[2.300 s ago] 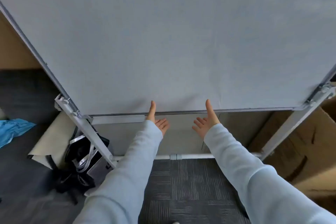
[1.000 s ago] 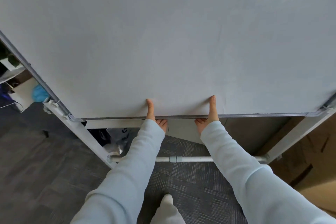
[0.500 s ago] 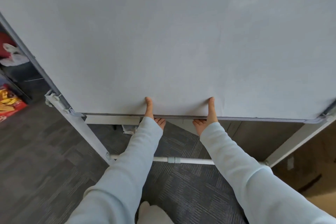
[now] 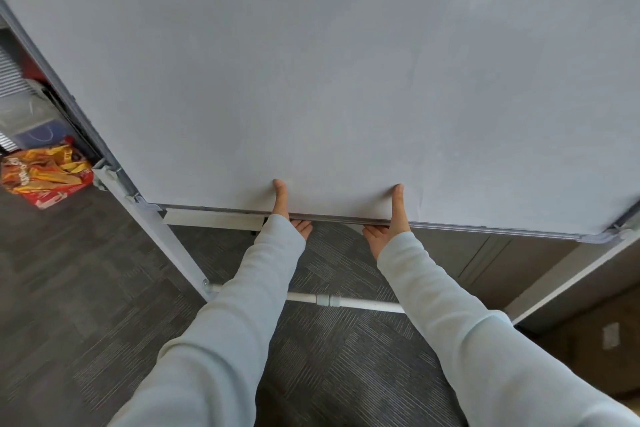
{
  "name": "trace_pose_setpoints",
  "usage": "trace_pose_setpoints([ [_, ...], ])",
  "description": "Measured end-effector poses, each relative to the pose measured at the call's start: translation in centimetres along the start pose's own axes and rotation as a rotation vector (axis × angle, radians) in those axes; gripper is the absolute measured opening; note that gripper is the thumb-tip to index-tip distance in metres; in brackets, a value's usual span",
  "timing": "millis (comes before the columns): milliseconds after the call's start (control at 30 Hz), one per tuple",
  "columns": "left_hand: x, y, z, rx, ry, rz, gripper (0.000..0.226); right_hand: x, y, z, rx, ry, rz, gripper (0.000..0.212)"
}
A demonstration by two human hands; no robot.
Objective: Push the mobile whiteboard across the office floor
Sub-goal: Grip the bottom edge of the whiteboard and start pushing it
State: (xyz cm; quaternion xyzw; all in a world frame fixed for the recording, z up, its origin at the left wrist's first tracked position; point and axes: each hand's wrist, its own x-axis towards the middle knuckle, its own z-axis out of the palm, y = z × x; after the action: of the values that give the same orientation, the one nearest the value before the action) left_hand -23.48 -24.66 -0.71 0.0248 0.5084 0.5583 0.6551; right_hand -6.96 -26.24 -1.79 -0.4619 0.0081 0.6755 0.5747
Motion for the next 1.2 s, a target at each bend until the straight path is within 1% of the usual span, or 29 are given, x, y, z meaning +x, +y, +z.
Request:
trace_pose_setpoints([
  [167,1.6,5.2,-4.8,-0.026,-0.020,-0.017,0.092,0.2,5.3,4.8,0.007,-0.006,-0.002,0.110],
  [300,2.7,8.9,-7.7,-0.022,-0.027,-0.028,0.099,0.5,8.6,8.1,0.020,-0.003,0.004,0.111],
  [433,4.0,12.5,-10.7,-0.040,-0.037,-0.034,0.102,0.7,11.8,11.3,0.038,-0.017,-0.014,0.105],
  [567,5.1,15.7,-13.5,-0.032,-0.039,-0.038,0.105,0.9,14.9,14.4,0.016,-0.001,-0.007,0.110],
  [700,6.4,19.0,-16.2,-0.020,-0.043,-0.022,0.104,1.0,17.9,17.6,0.003,-0.007,-0.012,0.104],
  [900,9.2,24.7,-20.2,-0.032,-0.016,0.008,0.109,2.4,22.5,23.1,-0.016,-0.016,0.014,0.110],
  [1033,11.7,29.3,-22.9,-0.036,0.019,0.033,0.109,3.8,26.3,27.7,-0.079,-0.025,0.030,0.109],
  [1067,11.9,29.8,-23.1,-0.028,0.026,0.036,0.109,3.9,26.7,28.1,-0.085,-0.031,0.031,0.112],
  [1133,14.0,33.0,-25.1,-0.047,0.038,0.052,0.109,5.3,29.5,31.4,-0.097,-0.047,0.042,0.119],
  [1200,15.0,35.2,-26.4,-0.050,0.044,0.050,0.110,6.1,31.0,33.5,-0.093,-0.055,0.030,0.119],
])
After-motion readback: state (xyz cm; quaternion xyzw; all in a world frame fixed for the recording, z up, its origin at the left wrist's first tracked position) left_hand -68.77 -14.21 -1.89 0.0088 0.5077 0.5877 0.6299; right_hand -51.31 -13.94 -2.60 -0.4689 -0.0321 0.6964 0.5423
